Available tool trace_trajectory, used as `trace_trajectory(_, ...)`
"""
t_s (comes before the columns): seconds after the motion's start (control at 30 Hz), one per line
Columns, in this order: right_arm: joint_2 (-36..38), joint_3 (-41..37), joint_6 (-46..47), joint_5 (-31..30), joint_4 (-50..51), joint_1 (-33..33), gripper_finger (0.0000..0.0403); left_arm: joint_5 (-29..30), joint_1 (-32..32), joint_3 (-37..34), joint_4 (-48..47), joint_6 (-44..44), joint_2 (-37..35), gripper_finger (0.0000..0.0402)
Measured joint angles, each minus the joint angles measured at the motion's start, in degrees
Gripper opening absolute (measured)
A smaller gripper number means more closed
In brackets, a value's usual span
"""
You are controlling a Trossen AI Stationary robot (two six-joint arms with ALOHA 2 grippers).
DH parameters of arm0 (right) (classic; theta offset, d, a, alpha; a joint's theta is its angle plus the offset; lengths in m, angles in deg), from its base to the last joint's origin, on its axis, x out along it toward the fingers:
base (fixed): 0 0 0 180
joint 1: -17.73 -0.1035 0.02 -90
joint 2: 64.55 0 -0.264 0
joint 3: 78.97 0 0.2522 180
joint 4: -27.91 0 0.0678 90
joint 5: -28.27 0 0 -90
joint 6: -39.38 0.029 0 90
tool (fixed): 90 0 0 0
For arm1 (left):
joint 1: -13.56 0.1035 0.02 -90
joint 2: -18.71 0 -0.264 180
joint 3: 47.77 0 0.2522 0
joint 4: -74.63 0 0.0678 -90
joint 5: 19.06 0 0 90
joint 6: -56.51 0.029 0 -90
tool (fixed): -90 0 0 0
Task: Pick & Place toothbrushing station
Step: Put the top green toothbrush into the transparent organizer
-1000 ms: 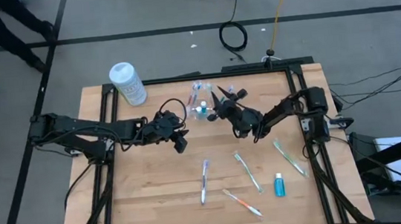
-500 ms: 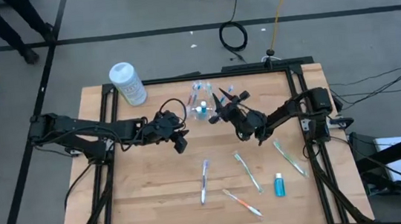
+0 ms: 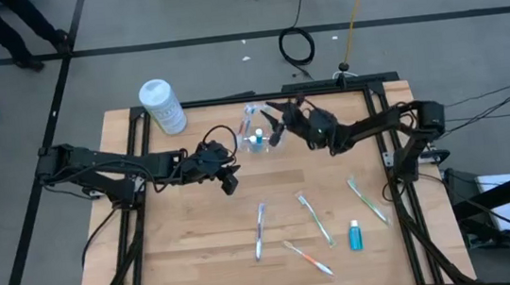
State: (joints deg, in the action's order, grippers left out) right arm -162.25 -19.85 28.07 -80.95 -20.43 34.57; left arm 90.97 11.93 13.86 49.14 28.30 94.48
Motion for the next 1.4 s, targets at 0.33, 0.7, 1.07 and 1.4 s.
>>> trace_trajectory(0.33, 0.7, 0.0, 3.1, 3.0, 4.8, 2.7, 0.0121, 0.0, 0.0, 0.0, 0.0, 0.0, 0.0, 0.0159)
trace_trajectory(0.7, 0.7, 0.0, 3.2, 2.8, 6.3, 1.9, 0.0005, 0.1, 0.0, 0.0, 0.0, -0.1, 0.0, 0.0159)
trace_trajectory(1.07, 0.7, 0.0, -3.2, -13.5, 7.3, -4.7, 0.0003, 0.1, 0.0, 0.0, 0.0, -0.1, 0.0, 0.0159)
trace_trajectory(1.4, 0.7, 0.0, -3.1, -19.0, 11.1, -8.0, 0.0001, 0.1, 0.0, 0.0, 0.0, -0.1, 0.0, 0.0159)
